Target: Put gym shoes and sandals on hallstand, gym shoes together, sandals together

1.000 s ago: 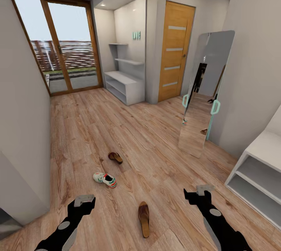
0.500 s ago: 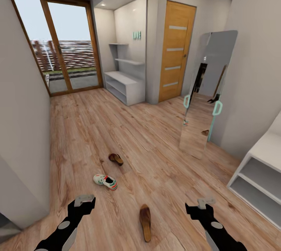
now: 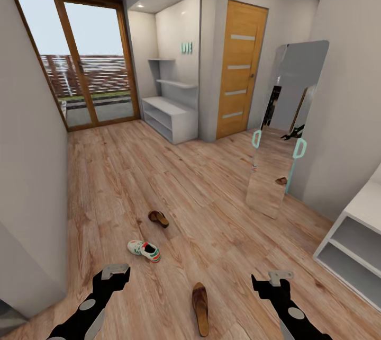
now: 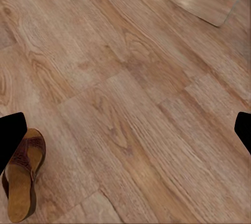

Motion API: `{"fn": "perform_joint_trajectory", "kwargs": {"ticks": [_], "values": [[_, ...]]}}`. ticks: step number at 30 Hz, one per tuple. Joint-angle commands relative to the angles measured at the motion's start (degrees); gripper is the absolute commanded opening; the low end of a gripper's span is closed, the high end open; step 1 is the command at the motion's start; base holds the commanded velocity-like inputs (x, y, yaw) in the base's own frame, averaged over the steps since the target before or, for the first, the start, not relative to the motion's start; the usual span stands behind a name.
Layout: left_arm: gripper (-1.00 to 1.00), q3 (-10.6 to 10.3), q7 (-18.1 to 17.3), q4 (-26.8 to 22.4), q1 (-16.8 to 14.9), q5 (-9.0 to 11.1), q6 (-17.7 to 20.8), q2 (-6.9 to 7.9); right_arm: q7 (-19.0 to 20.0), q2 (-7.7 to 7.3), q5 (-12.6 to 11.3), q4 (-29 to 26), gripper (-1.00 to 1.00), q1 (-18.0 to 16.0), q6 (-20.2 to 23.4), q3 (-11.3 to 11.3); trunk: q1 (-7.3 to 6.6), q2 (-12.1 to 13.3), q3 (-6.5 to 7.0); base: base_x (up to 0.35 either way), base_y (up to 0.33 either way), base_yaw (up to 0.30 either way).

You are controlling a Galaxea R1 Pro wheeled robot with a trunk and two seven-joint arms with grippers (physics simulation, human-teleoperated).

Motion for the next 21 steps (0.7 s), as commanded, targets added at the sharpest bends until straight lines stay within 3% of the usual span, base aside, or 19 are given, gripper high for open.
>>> {"fn": "perform_joint_trajectory", "kwargs": {"ticks": [1, 9, 21], "values": [[1.0, 0.1, 0.0, 0.0, 0.0, 0.1, -0.2, -0.01, 0.0, -0.02, 0.0, 0.1, 1.0, 0.0, -0.3, 0.0, 0.0, 0.0, -0.05, 0.01, 0.005, 0.0], [1.0, 0.1, 0.0, 0.0, 0.0, 0.2, -0.2, -0.01, -0.1, -0.06, 0.0, 0.5, 1.0, 0.0, -0.5, 0.0, 0.0, 0.0, -0.29, 0.01, 0.002, 0.048], [1.0, 0.2, 0.0, -0.1, 0.0, 0.2, -0.2, 0.0, -0.2, -0.06, 0.1, 2.6, 1.0, 0.0, -0.6, 0.0, 0.0, 0.0, -1.12, 0.044, 0.0, 0.139]]}}
